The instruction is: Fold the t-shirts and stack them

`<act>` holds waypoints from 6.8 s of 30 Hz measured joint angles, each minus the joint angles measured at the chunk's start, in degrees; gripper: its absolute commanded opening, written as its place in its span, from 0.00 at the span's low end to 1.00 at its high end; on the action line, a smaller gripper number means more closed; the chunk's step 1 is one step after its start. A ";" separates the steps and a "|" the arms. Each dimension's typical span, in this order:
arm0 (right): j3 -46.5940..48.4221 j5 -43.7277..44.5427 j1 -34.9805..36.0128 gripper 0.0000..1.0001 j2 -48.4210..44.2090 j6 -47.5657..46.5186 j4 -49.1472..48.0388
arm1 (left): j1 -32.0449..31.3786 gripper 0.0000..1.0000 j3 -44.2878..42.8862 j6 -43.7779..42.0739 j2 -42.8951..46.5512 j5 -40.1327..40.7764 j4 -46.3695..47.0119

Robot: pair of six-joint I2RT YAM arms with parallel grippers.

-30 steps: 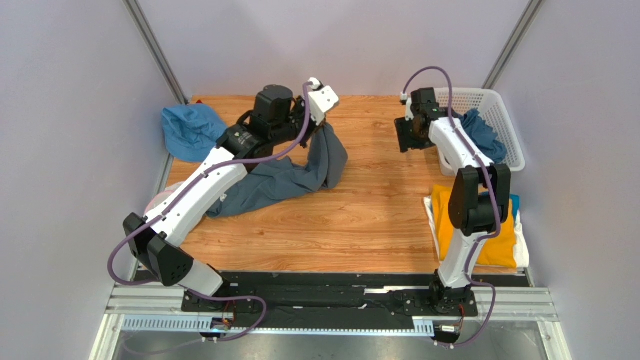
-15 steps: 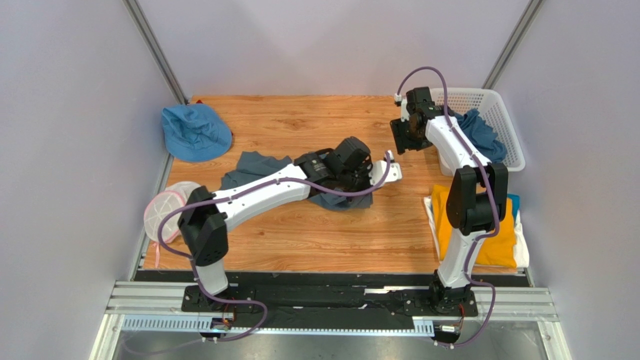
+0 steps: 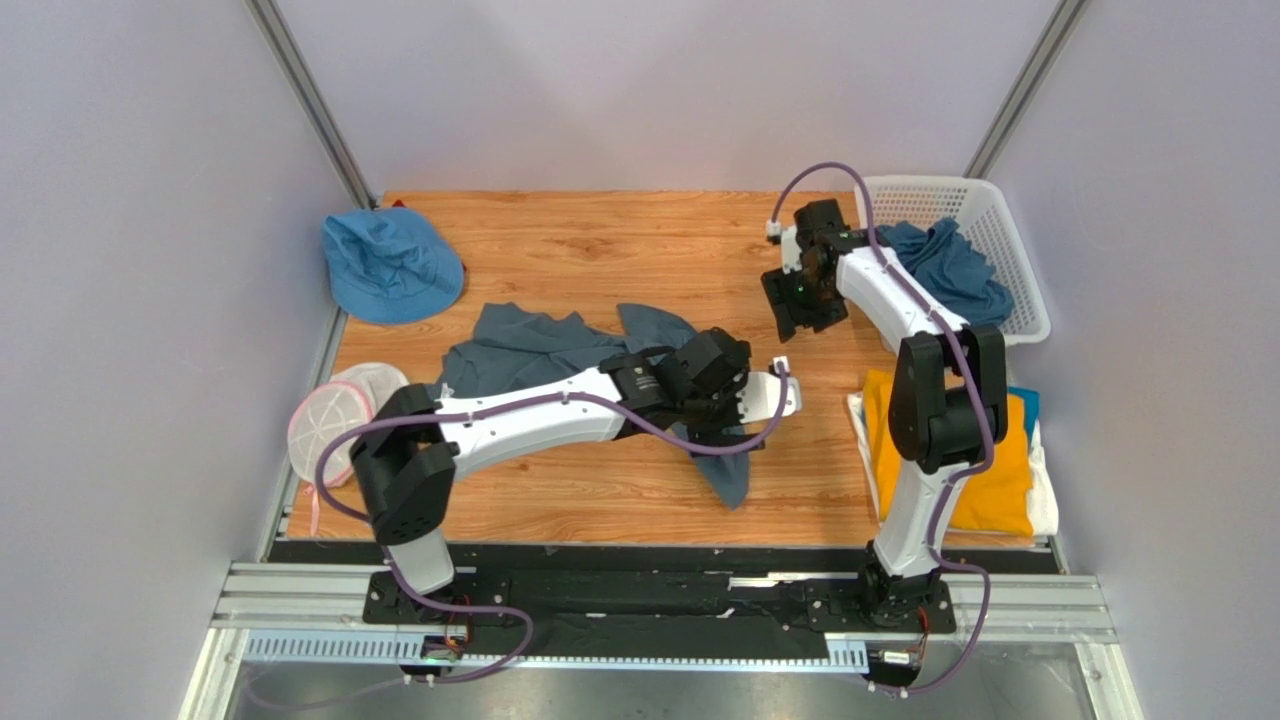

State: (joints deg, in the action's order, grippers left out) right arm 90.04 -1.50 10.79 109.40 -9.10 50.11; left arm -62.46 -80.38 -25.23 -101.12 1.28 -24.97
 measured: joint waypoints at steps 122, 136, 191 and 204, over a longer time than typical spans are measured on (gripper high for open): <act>-34.88 6.38 39.17 0.00 -15.89 -9.16 0.87 | 60.92 0.76 -27.85 -15.17 -25.51 -17.49 -28.52; -34.88 6.40 39.15 0.00 -15.89 -9.14 0.87 | 62.14 0.72 -36.30 -15.45 -33.38 -21.51 -35.60; 26.21 23.54 8.87 0.00 -10.25 -14.62 11.54 | 63.30 0.00 -43.30 10.91 -2.05 -14.40 -29.73; 41.24 24.15 7.89 0.00 -5.42 -19.52 2.25 | 63.19 0.00 -63.08 17.68 -1.33 -14.27 -23.74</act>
State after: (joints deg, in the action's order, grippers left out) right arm 131.28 22.65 18.68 103.98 -28.62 52.36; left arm 0.73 -143.46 -7.55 -102.45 -12.99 -48.71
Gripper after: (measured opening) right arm 0.022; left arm 0.008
